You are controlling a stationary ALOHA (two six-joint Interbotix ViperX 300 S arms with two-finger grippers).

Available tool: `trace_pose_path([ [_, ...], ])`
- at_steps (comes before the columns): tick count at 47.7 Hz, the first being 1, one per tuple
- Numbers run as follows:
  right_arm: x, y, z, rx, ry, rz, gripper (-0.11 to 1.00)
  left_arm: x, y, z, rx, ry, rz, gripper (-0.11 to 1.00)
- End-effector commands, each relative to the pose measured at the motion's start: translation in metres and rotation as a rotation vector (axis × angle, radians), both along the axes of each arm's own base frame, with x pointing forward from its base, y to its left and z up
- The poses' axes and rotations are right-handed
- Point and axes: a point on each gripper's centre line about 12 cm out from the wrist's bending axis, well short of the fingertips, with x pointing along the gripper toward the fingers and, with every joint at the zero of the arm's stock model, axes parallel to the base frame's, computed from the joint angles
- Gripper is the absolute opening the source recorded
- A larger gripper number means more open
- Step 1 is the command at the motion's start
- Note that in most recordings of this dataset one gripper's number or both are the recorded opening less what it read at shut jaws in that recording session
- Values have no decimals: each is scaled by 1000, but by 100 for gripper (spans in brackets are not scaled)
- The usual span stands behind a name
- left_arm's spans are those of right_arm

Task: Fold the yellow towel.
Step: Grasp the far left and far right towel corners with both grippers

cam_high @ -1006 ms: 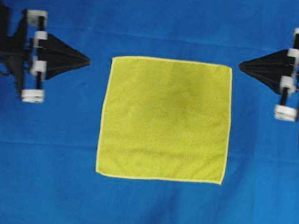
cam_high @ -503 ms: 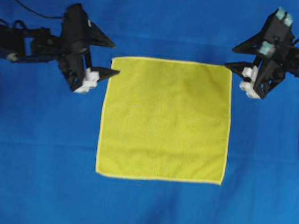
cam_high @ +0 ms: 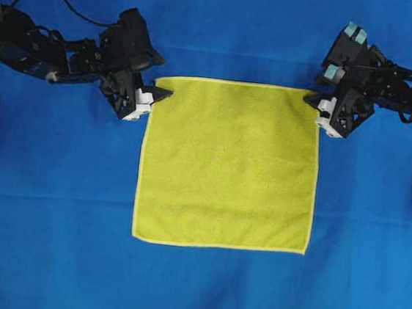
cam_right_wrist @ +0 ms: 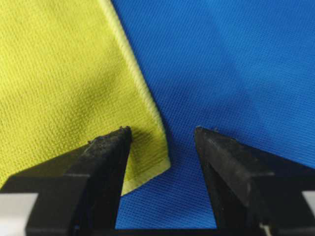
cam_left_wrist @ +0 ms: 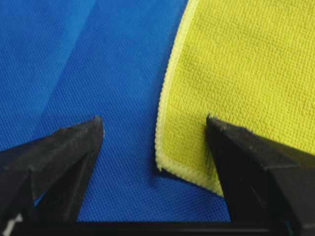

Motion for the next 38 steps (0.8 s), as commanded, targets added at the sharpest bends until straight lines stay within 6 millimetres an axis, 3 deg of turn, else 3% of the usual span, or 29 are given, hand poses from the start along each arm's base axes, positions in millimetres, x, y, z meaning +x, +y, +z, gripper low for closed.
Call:
trace_pose_path([
  [1, 4, -5, 4, -10, -21, -11, 58, 3, 3, 4, 3, -13, 9, 79],
  [7, 2, -4, -7, 9, 15, -12, 55, 3, 2, 3, -1, -7, 5, 71],
  [10, 1, -3, -10, 15, 23, -13, 44, 4, 0, 3, -3, -1, -1, 62],
  [17, 2, 3, -10, 18, 25, 6, 5, 5, -8, 1, -7, 24, -28, 27],
  [23, 3, 5, -10, 25, 22, 1, 2, 3, -9, 2, -11, 35, -29, 3],
  [38, 1, 6, 19, 4, -43, -11, 3, 8, 1, 37, 34, -25, -26, 3],
])
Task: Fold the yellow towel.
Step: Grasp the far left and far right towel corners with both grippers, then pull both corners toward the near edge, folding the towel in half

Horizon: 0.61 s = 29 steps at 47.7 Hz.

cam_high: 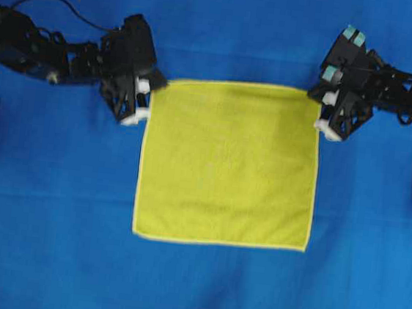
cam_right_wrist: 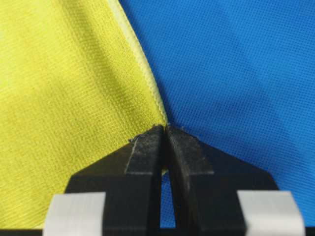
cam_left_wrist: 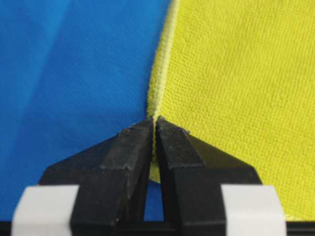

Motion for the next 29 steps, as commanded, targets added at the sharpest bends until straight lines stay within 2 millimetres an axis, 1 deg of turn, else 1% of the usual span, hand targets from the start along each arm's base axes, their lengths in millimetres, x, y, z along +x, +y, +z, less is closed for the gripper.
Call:
trace_pose_path([
  [1, 1, -1, 18, -19, -47, -7, 2, 6, 7, 24, 31, -64, 7, 3],
  [7, -2, 0, 30, -29, -68, -7, 2, 9, 8, 33, 39, -87, 7, 3],
  [11, -2, 0, 33, -36, -76, -3, 2, 7, 6, 31, 30, -72, 5, 3],
  [22, 0, -1, 35, -45, -81, 4, 3, 6, -8, 27, 1, -32, -21, 3],
  [26, -1, 0, 35, -38, -80, -2, 2, 5, -15, 29, -12, -22, -29, 3],
  [29, -3, 4, 38, -27, -80, -1, 2, 4, -20, 33, -16, -16, -41, 3],
])
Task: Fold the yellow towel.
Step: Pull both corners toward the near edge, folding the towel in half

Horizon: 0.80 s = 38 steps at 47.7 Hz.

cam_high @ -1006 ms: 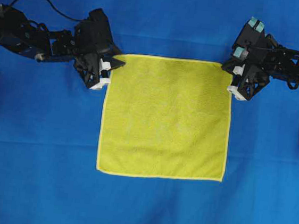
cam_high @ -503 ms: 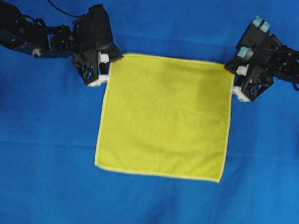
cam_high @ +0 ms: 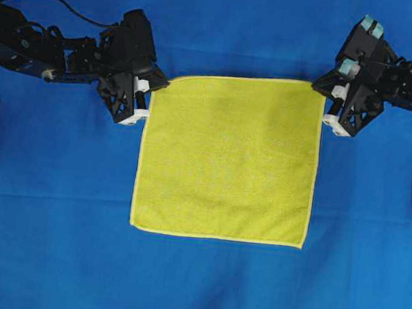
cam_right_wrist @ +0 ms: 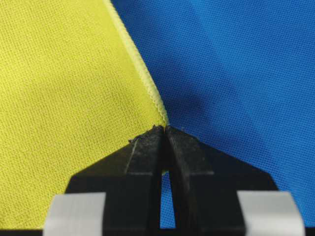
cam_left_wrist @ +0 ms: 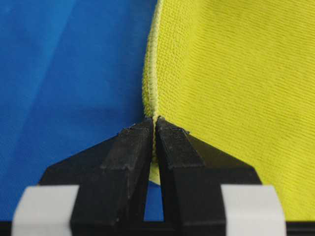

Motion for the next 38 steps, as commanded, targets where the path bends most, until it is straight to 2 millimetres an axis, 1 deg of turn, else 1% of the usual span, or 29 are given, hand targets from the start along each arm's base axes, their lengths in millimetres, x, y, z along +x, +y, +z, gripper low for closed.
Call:
trace_pose_path([
  [1, 1, 5, 9, 3, -25, 4, 2, 1, -8, 17, 4, -28, -20, 3],
  [9, -1, 23, 26, 38, -56, 21, 2, -1, -31, 38, 3, -37, -86, 3],
  [13, -2, 42, 34, 67, -75, 55, 2, -2, -47, 44, 0, -39, -130, 3],
  [15, -2, 51, 36, 85, -81, 73, 2, -2, -59, 45, -3, -38, -164, 3],
  [27, 0, 112, 34, 216, -86, 183, 2, -4, -116, 39, -53, 2, -301, 3],
  [38, 8, 162, 26, 323, -42, 261, 2, -6, -158, 37, -121, 6, -361, 3],
])
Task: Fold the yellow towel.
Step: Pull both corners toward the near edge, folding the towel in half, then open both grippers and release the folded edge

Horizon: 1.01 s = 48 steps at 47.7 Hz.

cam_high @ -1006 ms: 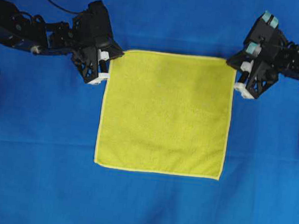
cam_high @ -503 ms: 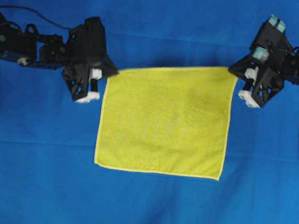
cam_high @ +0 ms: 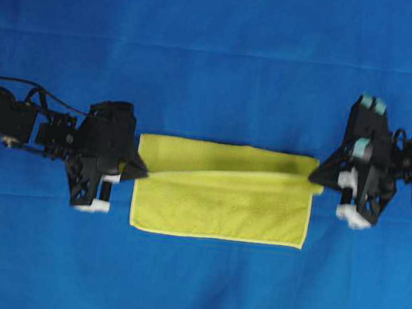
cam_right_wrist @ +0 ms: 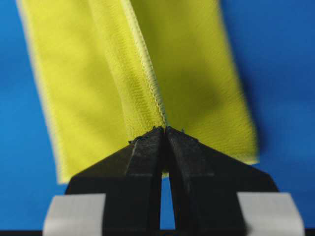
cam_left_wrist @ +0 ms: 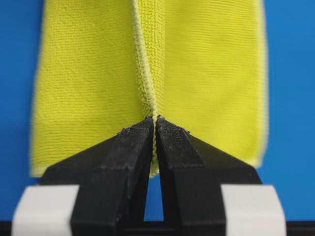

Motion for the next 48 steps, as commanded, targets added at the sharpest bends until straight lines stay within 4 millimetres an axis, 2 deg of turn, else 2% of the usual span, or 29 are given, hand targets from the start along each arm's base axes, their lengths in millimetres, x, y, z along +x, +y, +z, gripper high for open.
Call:
trace_pose_path([
  [1, 8, 17, 4, 25, -7, 34, 3, 2, -17, 5, -24, -14, -29, 3],
  [9, 20, 31, -5, 28, 33, 66, 2, 3, -35, -4, -33, 5, -67, 3],
  [16, 29, 34, -9, 24, 50, 69, 3, 8, -39, -12, -31, 21, -73, 3],
  [26, 28, 38, -10, 26, 57, 78, 3, 8, -39, -12, -31, 19, -73, 4],
  [28, 28, 39, -10, 28, 55, 79, 3, 8, -38, -12, -33, 20, -70, 8],
  [30, 28, 39, -10, 28, 56, 80, 3, 8, -39, -12, -33, 20, -73, 16],
  [34, 27, 43, -9, 31, 56, 89, 4, 8, -43, -11, -34, 15, -82, 38],
  [36, 26, 46, -7, 35, 54, 98, 12, 8, -46, -8, -36, 11, -90, 48],
  [40, 23, 52, -1, 40, 50, 116, 37, 8, -53, -1, -39, -2, -110, 63],
  [42, 21, 52, 4, 41, 42, 122, 51, 9, -54, 4, -39, -11, -116, 65],
  [45, 17, 51, 11, 38, 30, 125, 64, 8, -54, 13, -39, -19, -120, 62],
  [48, 15, 47, 18, 25, 7, 132, 63, 7, -53, 20, -34, -27, -126, 61],
])
